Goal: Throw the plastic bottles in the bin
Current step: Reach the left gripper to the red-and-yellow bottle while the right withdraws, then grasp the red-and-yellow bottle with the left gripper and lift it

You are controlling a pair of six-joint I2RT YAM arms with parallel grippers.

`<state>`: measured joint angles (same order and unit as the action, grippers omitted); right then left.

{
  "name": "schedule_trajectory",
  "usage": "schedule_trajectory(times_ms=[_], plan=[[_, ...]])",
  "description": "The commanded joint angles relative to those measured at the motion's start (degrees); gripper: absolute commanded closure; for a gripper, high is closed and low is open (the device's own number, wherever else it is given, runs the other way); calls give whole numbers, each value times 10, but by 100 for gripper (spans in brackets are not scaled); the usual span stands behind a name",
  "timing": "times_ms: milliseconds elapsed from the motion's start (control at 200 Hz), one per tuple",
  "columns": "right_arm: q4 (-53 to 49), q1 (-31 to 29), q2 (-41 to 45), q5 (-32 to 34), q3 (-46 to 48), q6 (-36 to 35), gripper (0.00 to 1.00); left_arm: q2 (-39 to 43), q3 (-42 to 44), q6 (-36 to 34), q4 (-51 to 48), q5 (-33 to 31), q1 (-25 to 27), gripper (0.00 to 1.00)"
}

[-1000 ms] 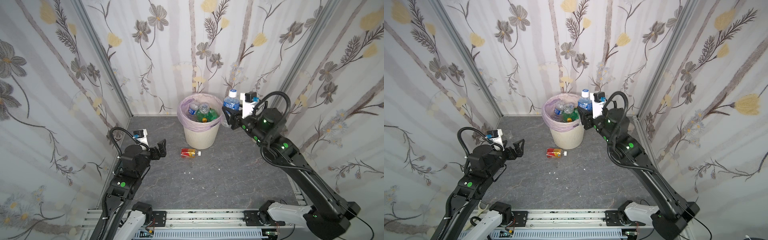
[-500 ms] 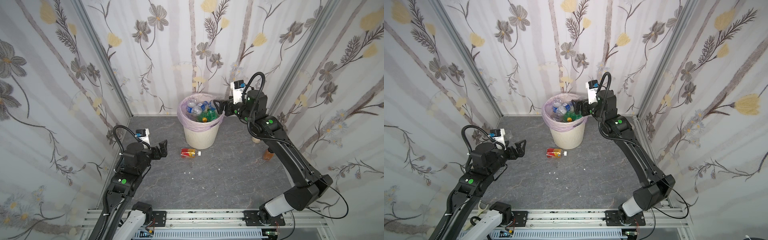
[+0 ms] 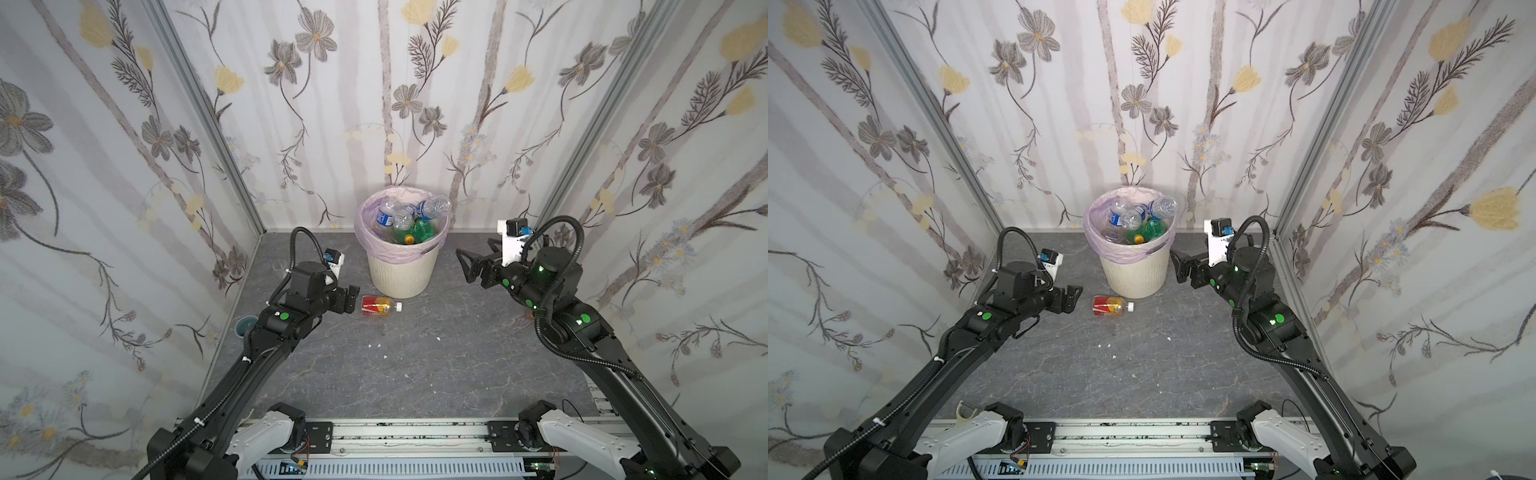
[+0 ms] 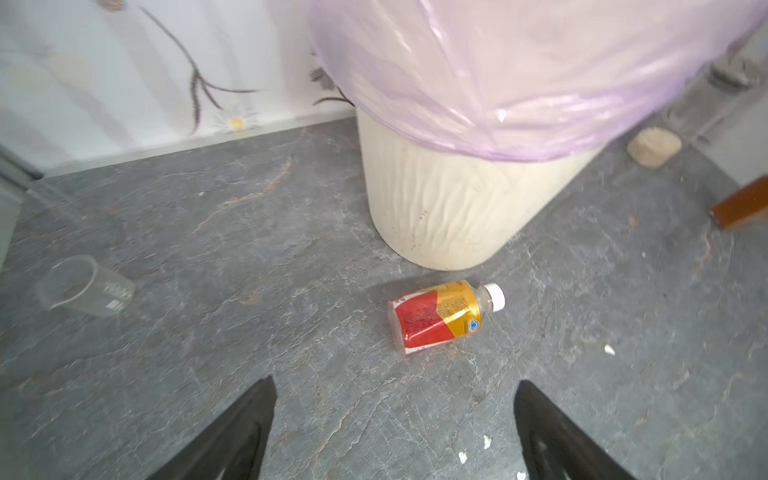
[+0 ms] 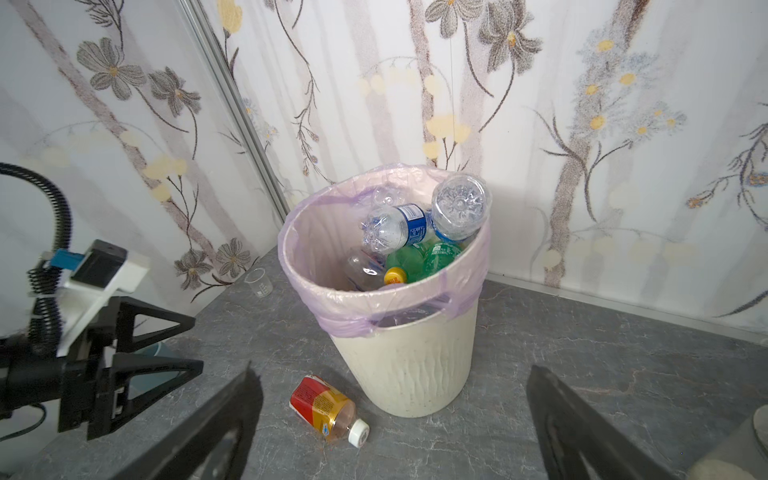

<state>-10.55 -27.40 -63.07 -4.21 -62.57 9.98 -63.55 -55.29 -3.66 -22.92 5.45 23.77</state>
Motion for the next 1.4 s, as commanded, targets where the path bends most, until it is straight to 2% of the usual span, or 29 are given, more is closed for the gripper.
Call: schedule_trajectory(times_ms=[0,65,225,395,585,784,954,1244,1394], plan=[[35,1,40,-12,53,12,0,-58,-21,-96,5,0,35,5],[33,1,70,-15,90,13,0,-105,-37,-118,5,-15,48,3],[7,1,144,-15,162,4,0,-180,-55,-153,16,-4,50,3],[-10,2,222,-21,225,11,0,-239,-41,-175,84,-24,47,2],[-29,2,264,-26,236,9,0,-309,-45,-191,138,-19,45,3],[-39,2,284,-27,234,7,0,-343,-31,-191,166,-14,46,4],[-39,2,288,-26,234,7,0,-320,-1,-185,161,-3,72,8],[-38,2,278,-24,225,5,0,-232,64,-118,162,25,127,10],[-26,2,268,-30,229,10,0,-227,70,-98,173,-22,128,1]])
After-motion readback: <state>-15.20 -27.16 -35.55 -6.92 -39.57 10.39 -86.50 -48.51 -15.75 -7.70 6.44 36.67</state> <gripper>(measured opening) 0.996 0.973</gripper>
